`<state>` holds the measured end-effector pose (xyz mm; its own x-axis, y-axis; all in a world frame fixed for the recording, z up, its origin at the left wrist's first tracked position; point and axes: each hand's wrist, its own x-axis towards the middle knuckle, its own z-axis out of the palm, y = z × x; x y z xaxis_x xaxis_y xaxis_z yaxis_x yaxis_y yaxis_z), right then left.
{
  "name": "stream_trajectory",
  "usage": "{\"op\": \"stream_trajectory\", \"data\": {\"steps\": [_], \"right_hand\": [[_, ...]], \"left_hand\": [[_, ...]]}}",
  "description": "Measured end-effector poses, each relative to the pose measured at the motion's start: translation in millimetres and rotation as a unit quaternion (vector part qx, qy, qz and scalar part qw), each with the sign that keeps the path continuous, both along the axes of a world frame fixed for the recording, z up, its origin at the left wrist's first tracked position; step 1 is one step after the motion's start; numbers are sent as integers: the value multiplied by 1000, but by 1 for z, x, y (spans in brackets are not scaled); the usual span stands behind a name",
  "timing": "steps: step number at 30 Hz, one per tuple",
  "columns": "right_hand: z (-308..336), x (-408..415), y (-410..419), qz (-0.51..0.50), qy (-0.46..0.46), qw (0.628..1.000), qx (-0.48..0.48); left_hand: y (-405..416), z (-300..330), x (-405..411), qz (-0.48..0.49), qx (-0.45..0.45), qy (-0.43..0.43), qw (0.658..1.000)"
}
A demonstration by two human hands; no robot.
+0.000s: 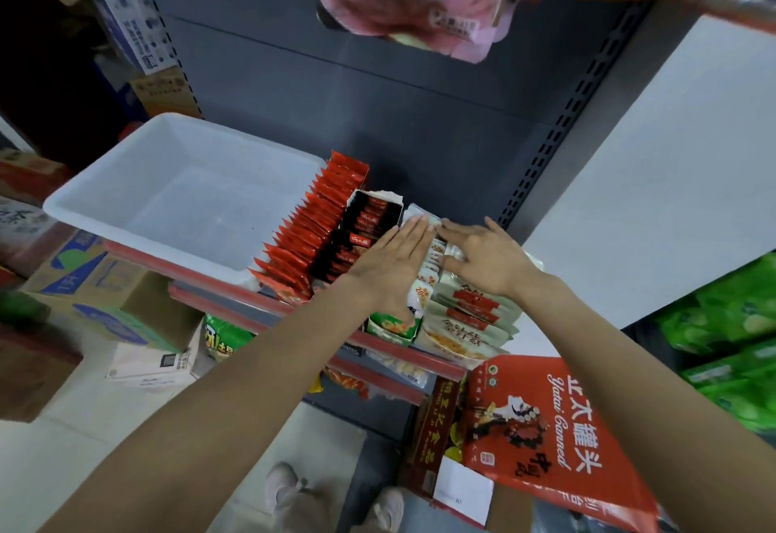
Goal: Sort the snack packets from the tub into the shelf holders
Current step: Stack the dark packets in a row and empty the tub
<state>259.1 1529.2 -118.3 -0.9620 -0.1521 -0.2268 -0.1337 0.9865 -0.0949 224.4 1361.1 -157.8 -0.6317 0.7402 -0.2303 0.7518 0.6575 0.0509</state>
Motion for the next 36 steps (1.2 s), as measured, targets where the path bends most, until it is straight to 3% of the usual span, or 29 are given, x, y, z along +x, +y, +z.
{"op": "stream_trajectory", "data": {"steps": [2,4,5,8,14,18,21,23,25,29,31,33,34,36], "right_hand": [[1,2,2,-13,0,1000,-8],[3,6,3,-32,28,999,-9],[4,9,2,-50,52,997,-14],[7,19,0,-108,106,988,-10],[6,30,-2,-190,58,980,7],[13,31,-2,-199,27,977,-69],[29,39,4,-257,48,946,-191],[37,51,6,-308,65,912,-262],[36,65,7,-306,59,911,-270],[25,86,9,-210,86,951,-211],[18,91,13,-178,118,954,-212],[16,91,19,-188,118,935,-278],[18,91,22,-210,104,907,-351],[25,88,30,-264,89,807,-520]], "left_hand": [[-4,12,-2,15,43,-97,994],[-9,26,-7,62,143,-211,965],[-10,30,-10,70,179,-223,956],[-4,21,-20,53,172,-127,976],[12,1,-32,39,82,-36,995],[13,8,-34,57,89,-99,989],[13,21,-30,56,203,-138,968],[14,28,-18,44,278,-219,934],[14,32,-6,15,295,-294,909],[13,35,1,-12,284,-242,928],[13,41,6,-11,306,-231,924],[17,49,12,-24,292,-227,929],[21,54,17,-29,271,-219,937],[31,59,25,-28,216,-201,955]]}}
